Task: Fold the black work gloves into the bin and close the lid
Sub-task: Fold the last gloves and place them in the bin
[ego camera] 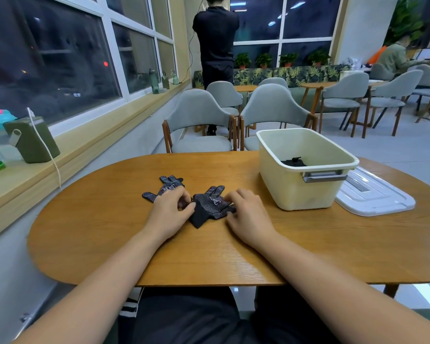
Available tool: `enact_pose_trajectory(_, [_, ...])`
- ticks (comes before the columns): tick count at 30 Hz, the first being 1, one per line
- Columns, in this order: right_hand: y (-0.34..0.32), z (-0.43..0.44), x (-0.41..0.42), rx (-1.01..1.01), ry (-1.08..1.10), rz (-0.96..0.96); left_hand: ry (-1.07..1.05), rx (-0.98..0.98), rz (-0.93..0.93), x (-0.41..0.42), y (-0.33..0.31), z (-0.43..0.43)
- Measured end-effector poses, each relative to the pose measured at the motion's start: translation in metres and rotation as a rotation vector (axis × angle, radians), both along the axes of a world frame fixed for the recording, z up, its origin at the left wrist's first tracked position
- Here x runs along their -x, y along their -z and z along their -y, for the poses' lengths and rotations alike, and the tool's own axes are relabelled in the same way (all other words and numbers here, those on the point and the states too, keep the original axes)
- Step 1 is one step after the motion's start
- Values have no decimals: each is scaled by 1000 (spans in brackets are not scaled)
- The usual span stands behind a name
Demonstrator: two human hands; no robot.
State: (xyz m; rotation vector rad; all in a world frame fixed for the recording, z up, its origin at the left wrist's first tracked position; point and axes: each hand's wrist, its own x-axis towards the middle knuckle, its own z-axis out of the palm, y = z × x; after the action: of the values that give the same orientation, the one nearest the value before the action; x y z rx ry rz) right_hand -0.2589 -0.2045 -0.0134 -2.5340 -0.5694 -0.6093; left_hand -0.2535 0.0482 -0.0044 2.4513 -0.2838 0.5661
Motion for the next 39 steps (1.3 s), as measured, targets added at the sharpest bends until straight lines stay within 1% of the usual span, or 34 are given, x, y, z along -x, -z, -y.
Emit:
enact_pose_trajectory(2, [-1, 0, 1, -11, -11, 23, 51, 68, -74, 4, -2, 4])
enact_pose_trajectory(6, [-1, -3, 5, 20, -137, 51, 149, 44, -71, 13, -4, 8])
enact_pose_trajectory(8, [0, -3, 5, 40, -160, 36, 195, 64, -107, 16, -5, 9])
enact_pose_trajectory(12, [1, -3, 2, -5, -113, -21, 177, 40, -102, 13, -3, 7])
enact_pose_trajectory(14, [1, -2, 1, -46, -60, -36, 204, 42, -130, 12, -1, 7])
enact_pose_trajectory(17, [0, 0, -1, -113, 18, -33, 273, 84, -178, 13, -2, 8])
enact_pose_trajectory(19, [0, 1, -1, -146, 18, -38, 298, 139, -210, 13, -3, 7])
enact_pose_trajectory(22, [2, 0, 1, -93, -35, -30, 233, 195, -184, 5, -4, 8])
enact_pose_trajectory(24, [3, -2, 3, -41, -59, -22, 172, 192, -155, -4, -7, 10])
enact_pose_trajectory(28, [3, -3, 4, 47, -95, 3, 167, 3, -93, -24, -19, 21])
enact_pose_trajectory(30, [4, -2, 3, 50, -113, 2, 174, -102, -91, -35, -27, 30])
enact_pose_trajectory(34, [3, -1, 1, 29, -135, -31, 193, -386, -214, -56, -42, 43])
enact_pose_trajectory(37, [3, -1, 0, 20, -142, -43, 209, -545, -288, -63, -50, 50])
enact_pose_trajectory(39, [3, -1, 0, 15, -145, -50, 222, -620, -289, -63, -54, 55])
